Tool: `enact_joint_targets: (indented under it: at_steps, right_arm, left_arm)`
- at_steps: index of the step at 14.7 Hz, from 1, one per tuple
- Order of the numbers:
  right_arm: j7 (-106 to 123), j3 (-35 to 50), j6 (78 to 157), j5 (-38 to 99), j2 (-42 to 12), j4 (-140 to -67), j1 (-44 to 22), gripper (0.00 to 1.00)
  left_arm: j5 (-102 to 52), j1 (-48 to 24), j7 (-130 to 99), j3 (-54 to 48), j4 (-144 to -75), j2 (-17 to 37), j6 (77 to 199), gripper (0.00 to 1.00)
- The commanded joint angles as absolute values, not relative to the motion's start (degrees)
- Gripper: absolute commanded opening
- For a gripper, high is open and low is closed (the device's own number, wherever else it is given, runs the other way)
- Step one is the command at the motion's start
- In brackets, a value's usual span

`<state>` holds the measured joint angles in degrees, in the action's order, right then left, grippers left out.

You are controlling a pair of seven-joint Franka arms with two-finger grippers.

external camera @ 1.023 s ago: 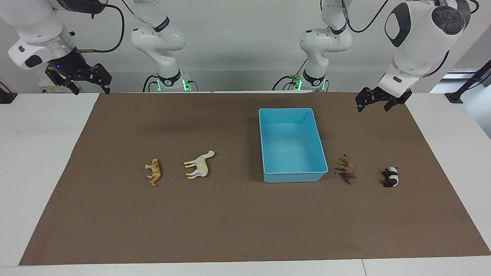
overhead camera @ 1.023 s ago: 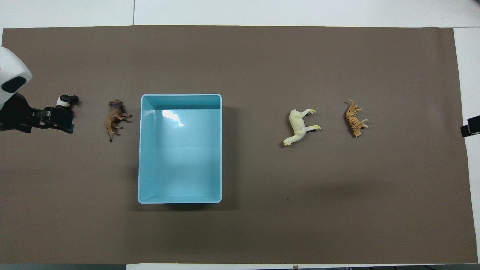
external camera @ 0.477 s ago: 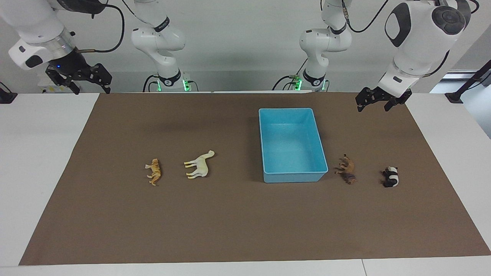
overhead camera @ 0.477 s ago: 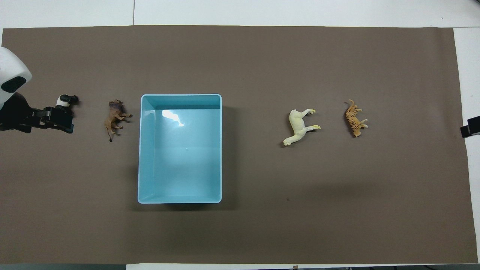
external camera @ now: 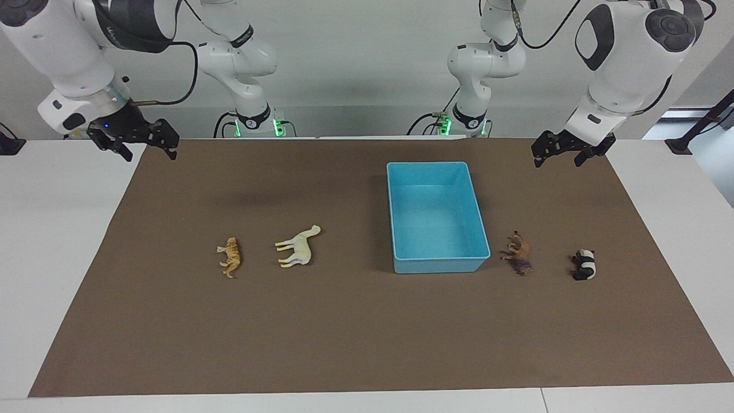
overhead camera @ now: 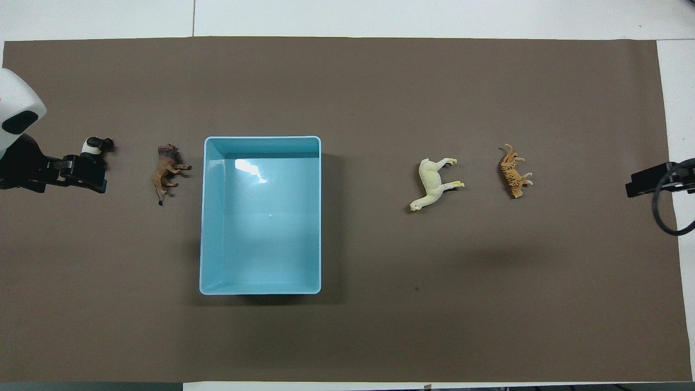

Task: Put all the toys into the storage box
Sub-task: 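Reach the right gripper to the tan deer toy and grasp it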

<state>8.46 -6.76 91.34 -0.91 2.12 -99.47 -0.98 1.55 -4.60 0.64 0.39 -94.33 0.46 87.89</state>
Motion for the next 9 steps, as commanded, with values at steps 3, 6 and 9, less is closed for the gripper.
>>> enact_joint_targets:
  at_steps: [3,6,9]
  right_arm:
    - [9.92,-6.59,104.47,0.00,-0.33,-108.89,-3.69,1.00]
    - [10.46,-6.59,113.70,0.00,-5.17,-111.61,-3.87,1.00]
    - [16.23,-6.59,120.83,0.00,-7.99,-113.90,-5.10,1.00]
  left_arm:
    - [1.85,-4.04,0.97,0.09,-95.10,-0.70,87.36,1.00]
    - [1.85,-4.65,0.97,-0.09,-95.18,-0.79,86.49,1.00]
    - [1.76,-4.39,0.44,-0.09,-95.62,-0.79,89.10,1.00]
